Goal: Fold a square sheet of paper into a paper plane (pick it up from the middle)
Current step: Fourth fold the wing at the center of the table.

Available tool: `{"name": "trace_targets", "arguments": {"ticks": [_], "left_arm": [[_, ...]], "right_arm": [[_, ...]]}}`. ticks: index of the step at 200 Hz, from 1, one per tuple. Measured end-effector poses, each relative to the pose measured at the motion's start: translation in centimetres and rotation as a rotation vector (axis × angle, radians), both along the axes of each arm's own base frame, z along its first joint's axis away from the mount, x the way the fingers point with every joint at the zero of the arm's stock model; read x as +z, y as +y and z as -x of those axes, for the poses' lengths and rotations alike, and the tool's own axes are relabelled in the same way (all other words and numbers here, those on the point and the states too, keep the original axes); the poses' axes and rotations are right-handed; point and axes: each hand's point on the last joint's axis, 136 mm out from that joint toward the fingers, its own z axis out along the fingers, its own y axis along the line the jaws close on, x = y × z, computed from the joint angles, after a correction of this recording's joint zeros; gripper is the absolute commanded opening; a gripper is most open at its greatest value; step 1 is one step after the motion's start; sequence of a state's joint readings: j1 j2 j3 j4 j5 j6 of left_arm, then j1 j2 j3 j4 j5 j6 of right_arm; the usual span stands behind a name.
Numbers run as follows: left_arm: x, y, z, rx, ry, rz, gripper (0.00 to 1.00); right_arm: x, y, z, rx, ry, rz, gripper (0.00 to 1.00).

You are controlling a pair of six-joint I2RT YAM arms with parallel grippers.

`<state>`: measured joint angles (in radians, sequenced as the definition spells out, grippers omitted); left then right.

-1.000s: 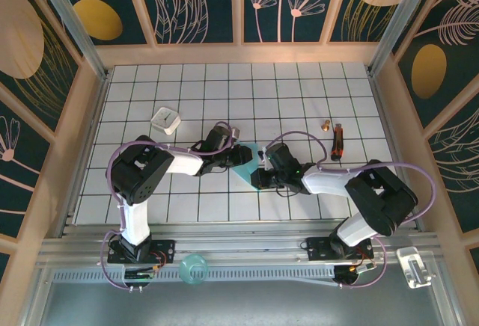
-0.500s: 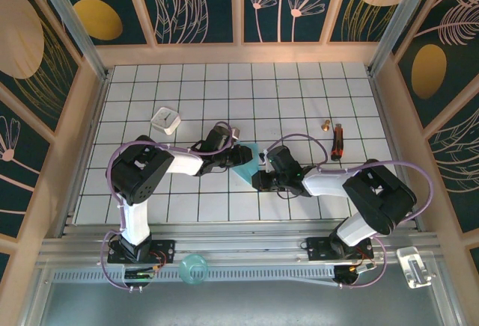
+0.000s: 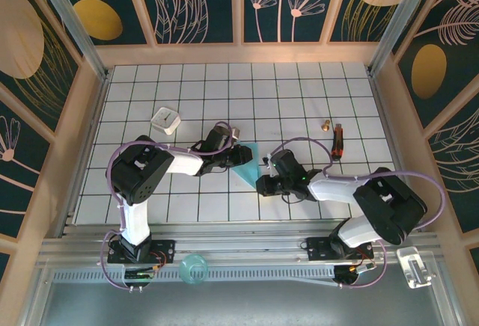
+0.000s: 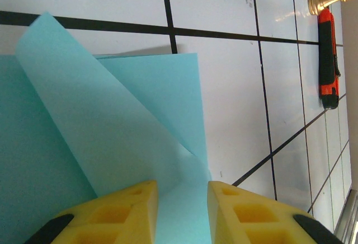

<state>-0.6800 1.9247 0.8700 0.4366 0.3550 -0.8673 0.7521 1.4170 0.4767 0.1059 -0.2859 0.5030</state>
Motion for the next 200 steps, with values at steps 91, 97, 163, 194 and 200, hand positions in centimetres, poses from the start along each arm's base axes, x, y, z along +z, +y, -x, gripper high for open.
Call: {"name": "trace_targets", "arguments": {"ticks": [91,97,163,194,200], "left_arm": [[0.0,0.0,0.0,0.001,0.001,-0.001,0.31],[0.0,0.0,0.0,0.0,0.001,-0.001,0.31],[0.0,0.0,0.0,0.0,0.001,-0.001,0.31],[0.0,0.0,0.0,0.0,0.001,-0.001,0.31],[0.0,0.0,0.0,0.0,0.001,-0.001,0.31]], "right_arm": [[3.3,1.6,-1.6,0.009,-0.027,-0.061,0.14],[3.2,1.8,-1.7,0.012,-0.023,-0.06,0.14],[0.6,2.1,-1.7,0.039,0.024,-0.008,0.13],[0.3,1.9,-1.5,0.042,0.027,-0.002,0.13],[0.2,1.8,-1.4,0.042,0.031,0.002,0.12]]}}
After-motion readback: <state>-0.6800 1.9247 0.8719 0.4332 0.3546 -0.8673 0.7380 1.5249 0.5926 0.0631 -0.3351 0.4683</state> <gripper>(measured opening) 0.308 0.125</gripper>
